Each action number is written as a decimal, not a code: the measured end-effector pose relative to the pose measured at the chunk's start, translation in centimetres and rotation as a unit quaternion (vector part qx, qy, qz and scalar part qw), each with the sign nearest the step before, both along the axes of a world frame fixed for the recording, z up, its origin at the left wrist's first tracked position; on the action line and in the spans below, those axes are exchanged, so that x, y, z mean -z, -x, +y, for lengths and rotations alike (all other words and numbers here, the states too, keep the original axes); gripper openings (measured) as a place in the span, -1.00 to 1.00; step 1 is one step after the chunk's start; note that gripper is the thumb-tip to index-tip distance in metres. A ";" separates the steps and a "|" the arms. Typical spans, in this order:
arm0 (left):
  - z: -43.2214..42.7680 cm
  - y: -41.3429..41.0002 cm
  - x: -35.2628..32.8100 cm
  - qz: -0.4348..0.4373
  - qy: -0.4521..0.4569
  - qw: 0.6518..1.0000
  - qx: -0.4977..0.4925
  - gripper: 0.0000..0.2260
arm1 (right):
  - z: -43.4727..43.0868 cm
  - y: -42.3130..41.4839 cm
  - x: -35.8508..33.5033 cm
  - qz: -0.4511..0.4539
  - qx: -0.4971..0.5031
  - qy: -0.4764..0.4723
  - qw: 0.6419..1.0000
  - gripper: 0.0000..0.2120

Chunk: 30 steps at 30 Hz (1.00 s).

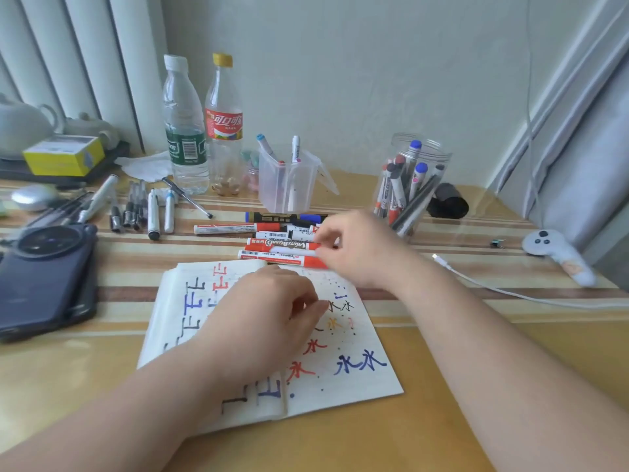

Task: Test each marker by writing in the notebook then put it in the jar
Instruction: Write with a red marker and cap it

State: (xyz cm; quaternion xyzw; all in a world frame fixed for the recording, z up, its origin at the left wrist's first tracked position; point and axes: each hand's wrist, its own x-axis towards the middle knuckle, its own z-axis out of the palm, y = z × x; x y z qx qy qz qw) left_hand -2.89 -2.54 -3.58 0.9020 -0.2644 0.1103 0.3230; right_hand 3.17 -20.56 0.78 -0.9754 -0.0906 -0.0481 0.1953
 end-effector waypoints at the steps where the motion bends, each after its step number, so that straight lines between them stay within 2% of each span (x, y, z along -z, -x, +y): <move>1: 0.3 0.1 -0.2 0.023 -0.024 0.999 -0.005 -0.76 | 0.8 0.3 0.8 0.016 -0.012 0.022 1.000 -0.87; 5: 1.2 0.3 -0.6 0.082 -0.129 0.988 -0.022 -0.79 | 3.1 0.5 2.6 0.019 -0.050 0.087 0.995 -0.74; 7: 1.5 0.4 -0.8 0.096 -0.140 0.985 -0.020 -0.84 | 3.7 0.2 2.5 -0.004 -0.039 0.127 0.991 -0.74; 10: 1.8 0.2 -0.9 0.121 -0.122 0.985 -0.021 -0.91 | 4.4 -0.2 1.7 0.029 0.000 0.175 0.984 -0.79; 13: 2.1 -0.4 -0.9 0.156 -0.068 0.985 -0.038 -0.89 | 5.1 -0.3 0.7 0.065 0.015 0.239 0.969 -0.96; 16: 2.3 -0.8 -0.9 0.145 -0.026 0.988 -0.048 -0.87 | 4.7 -0.1 -0.2 0.088 0.026 0.239 0.967 -0.90; 18: 2.4 -0.8 -0.8 0.130 0.001 0.990 -0.045 -0.88 | 3.8 0.6 -0.8 0.099 0.048 0.138 0.984 -0.86; 20: 2.3 -0.6 -0.8 0.118 0.024 0.992 -0.029 -0.83 | 2.9 2.0 -1.2 0.119 0.057 -0.059 0.989 -0.86; 22: 2.2 -0.3 -1.0 0.117 0.042 0.992 0.013 -0.66 | 2.0 3.6 -1.2 0.167 0.025 -0.278 0.945 -0.91; 23: 2.2 -0.1 -1.0 0.108 0.048 0.992 0.040 -0.64 | 1.6 4.6 -1.2 0.186 -0.003 -0.353 0.917 -0.93; 26: 1.8 0.3 -1.1 0.045 0.042 0.994 0.091 -0.78 | 1.1 6.9 -0.8 0.204 -0.062 -0.439 0.873 -0.95; 30: 1.4 0.7 -1.1 0.018 0.011 0.995 0.095 -0.85 | 1.0 7.8 1.4 0.127 -0.075 -0.511 0.847 -0.92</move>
